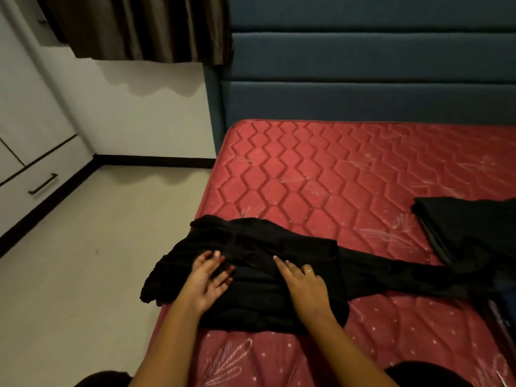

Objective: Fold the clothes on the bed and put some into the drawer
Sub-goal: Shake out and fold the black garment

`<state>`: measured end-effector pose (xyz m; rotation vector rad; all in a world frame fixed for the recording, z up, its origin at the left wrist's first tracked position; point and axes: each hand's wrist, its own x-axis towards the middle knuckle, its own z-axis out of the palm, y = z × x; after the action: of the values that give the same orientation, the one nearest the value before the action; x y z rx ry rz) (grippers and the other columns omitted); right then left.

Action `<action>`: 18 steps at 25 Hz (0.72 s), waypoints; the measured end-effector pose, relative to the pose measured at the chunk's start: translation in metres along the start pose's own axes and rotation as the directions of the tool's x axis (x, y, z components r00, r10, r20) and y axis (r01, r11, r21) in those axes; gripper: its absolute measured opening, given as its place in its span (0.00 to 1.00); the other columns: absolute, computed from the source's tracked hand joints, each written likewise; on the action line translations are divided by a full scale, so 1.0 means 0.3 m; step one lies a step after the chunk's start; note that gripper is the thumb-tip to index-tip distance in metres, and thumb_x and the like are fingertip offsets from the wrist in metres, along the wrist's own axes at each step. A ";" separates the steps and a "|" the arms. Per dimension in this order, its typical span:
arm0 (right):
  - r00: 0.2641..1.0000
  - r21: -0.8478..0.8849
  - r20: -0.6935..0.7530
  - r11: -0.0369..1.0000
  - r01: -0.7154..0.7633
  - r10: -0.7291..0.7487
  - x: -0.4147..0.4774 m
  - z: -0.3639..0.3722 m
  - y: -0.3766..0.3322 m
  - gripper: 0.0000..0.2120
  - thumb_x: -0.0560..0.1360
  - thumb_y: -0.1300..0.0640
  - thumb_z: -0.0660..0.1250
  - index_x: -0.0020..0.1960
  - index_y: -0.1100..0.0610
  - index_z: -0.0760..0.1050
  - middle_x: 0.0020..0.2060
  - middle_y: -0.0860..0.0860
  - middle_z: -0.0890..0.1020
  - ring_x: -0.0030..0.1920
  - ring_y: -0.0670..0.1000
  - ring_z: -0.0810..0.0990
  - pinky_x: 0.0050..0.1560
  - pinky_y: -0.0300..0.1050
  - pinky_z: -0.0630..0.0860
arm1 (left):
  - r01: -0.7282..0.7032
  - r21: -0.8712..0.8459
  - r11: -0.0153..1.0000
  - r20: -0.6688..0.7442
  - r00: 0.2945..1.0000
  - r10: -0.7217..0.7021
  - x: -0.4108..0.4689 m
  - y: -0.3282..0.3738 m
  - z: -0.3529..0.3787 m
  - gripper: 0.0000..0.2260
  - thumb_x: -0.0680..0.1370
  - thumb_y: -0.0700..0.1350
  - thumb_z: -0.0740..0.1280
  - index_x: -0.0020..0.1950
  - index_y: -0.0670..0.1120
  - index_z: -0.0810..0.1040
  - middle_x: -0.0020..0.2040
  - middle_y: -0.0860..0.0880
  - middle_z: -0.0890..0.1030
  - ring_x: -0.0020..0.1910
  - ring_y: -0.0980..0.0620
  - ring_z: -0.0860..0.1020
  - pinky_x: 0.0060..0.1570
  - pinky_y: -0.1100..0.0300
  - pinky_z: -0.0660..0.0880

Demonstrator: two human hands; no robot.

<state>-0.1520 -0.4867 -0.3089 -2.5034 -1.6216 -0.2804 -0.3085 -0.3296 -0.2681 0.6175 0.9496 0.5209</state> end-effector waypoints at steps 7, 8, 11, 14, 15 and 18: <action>0.929 0.061 -0.360 0.995 -0.074 0.091 0.052 -0.090 -0.028 0.21 0.70 0.57 0.57 0.59 0.51 0.80 0.46 0.48 0.81 0.32 0.53 0.78 0.22 0.42 0.71 | 0.230 0.342 0.911 0.230 0.920 -0.319 0.009 -0.043 0.115 0.16 0.78 0.59 0.62 0.60 0.52 0.74 0.62 0.47 0.78 0.53 0.47 0.79 0.51 0.56 0.75; 0.931 0.032 -0.357 0.998 -0.063 0.070 0.058 -0.104 -0.033 0.20 0.70 0.56 0.58 0.59 0.50 0.80 0.46 0.49 0.80 0.30 0.53 0.77 0.20 0.42 0.70 | 0.195 0.258 0.946 0.255 0.931 -0.261 0.017 -0.046 0.143 0.16 0.78 0.58 0.62 0.61 0.52 0.73 0.62 0.47 0.79 0.54 0.48 0.79 0.52 0.54 0.75; 0.946 -0.069 -0.324 0.998 -0.012 -0.011 0.052 -0.100 -0.020 0.22 0.68 0.60 0.59 0.59 0.51 0.79 0.41 0.51 0.77 0.24 0.51 0.72 0.17 0.41 0.65 | -0.013 -0.154 0.988 0.144 0.989 0.035 0.058 0.004 0.216 0.19 0.80 0.44 0.64 0.69 0.54 0.66 0.63 0.45 0.78 0.50 0.49 0.80 0.49 0.53 0.75; 0.955 -0.068 -0.297 0.998 0.004 -0.024 0.039 -0.089 -0.010 0.22 0.69 0.61 0.57 0.58 0.55 0.80 0.36 0.50 0.75 0.22 0.50 0.70 0.16 0.40 0.63 | -0.142 -0.311 0.940 0.010 0.988 0.153 0.099 0.112 0.223 0.29 0.79 0.34 0.63 0.69 0.62 0.61 0.57 0.45 0.78 0.46 0.49 0.79 0.46 0.52 0.76; 0.957 -0.056 -0.290 0.998 0.008 -0.024 0.041 -0.090 -0.013 0.19 0.70 0.59 0.57 0.56 0.55 0.81 0.33 0.50 0.76 0.22 0.50 0.71 0.16 0.40 0.63 | -0.136 -0.318 0.938 0.021 0.988 0.151 0.101 0.148 0.219 0.25 0.79 0.32 0.61 0.65 0.61 0.65 0.54 0.46 0.78 0.45 0.49 0.78 0.46 0.52 0.76; 0.964 -0.046 -0.262 0.998 0.038 -0.048 0.062 -0.107 -0.040 0.19 0.69 0.59 0.57 0.52 0.52 0.83 0.27 0.48 0.74 0.20 0.51 0.71 0.16 0.38 0.61 | -0.149 -0.514 0.845 0.016 0.983 0.184 0.109 0.242 0.199 0.12 0.79 0.32 0.59 0.53 0.47 0.73 0.47 0.44 0.77 0.42 0.48 0.78 0.45 0.53 0.78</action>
<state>-0.1579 -0.4724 -0.2731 -2.3405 -1.5777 -0.6279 -0.2512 -0.2714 -0.2111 0.2301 0.6552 0.8699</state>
